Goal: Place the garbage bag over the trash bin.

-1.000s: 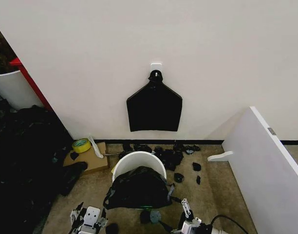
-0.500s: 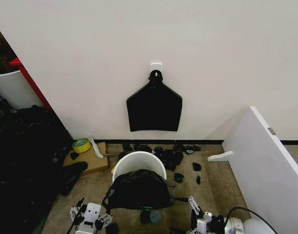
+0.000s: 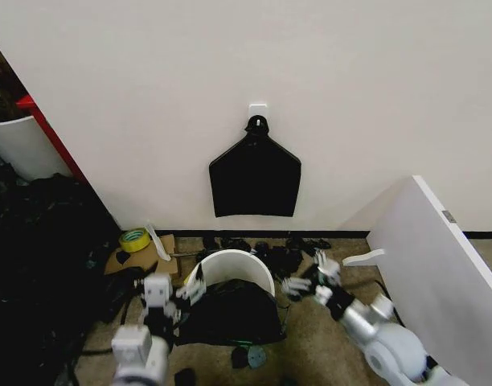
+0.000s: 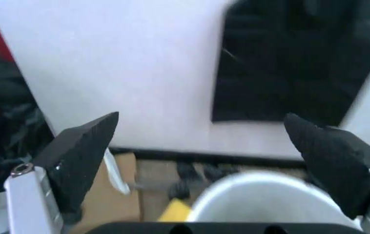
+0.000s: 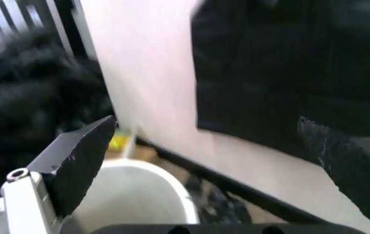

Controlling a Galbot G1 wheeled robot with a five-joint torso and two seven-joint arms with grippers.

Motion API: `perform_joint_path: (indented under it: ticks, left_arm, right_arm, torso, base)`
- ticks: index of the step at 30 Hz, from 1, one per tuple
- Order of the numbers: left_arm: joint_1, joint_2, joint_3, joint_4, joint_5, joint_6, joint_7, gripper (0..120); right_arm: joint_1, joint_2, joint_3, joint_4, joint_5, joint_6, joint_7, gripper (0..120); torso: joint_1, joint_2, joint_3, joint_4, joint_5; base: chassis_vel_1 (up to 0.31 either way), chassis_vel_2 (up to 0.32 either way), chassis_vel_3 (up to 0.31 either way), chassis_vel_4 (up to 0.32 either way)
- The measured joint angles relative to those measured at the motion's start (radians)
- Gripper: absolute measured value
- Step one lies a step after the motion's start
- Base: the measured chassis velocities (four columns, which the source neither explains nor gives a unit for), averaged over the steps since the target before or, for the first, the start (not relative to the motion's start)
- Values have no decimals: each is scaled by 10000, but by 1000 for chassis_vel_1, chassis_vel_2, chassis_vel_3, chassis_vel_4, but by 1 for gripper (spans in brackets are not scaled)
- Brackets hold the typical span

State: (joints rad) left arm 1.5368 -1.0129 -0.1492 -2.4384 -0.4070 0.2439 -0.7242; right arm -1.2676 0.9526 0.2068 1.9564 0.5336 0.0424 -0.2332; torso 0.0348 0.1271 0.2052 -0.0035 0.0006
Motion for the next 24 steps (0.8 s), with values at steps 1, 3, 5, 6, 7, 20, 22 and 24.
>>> perform_joint_path:
  ticks: [1,3,5,6,7,20,22,24]
  left_arm:
    - [-310,-396,-214,331,8,-11,35,100]
    - [-489,-654,-431,557,29,-19,59,100]
    - [-805,-1201,-929,1007,79,-23,113,100]
    - [-923,-1434,-1150,1189,110,-23,141,100]
    - [-923,-1434,-1150,1189,110,-23,141,100]
    - [-1276,-2272,-2232,2246,-25,-486,812,100]
    - [-1256,-2305,-2197,2231,14,-487,808,100]
    - [-1227,-2349,-2140,2227,84,-487,790,100]
  right_arm:
    - [723,-1,-315,-398,-130,-573,13,100]
    - [1301,11,-553,-714,-217,-1034,13,100]
    - [2326,137,-1047,-1423,-487,-1857,-148,100]
    - [2681,228,-1224,-1759,-663,-2064,-316,100]
    - [2681,228,-1224,-1759,-663,-2064,-316,100]
    - [5030,1305,-3097,-4064,-3046,-2894,-2532,100]
    - [5106,1305,-3172,-4072,-3157,-3025,-2533,100]
    - [5192,1274,-3259,-4073,-3302,-3262,-2528,94]
  torso:
    - [1,-1,2,0,3]
    - [2,0,2,4,2]
    - [2,-1,3,6,-2]
    - [1,-1,3,5,-1]
    - [1,-1,3,5,-1]
    - [0,-1,0,2,1]
    - [0,-1,0,2,1]
    - [0,-1,0,3,0]
  base:
    - [0,0,0,0]
    - [0,0,0,0]
    - [0,0,0,0]
    - [0,0,0,0]
    - [0,0,0,0]
    - [0,0,0,0]
    - [0,0,0,0]
    - [0,0,0,0]
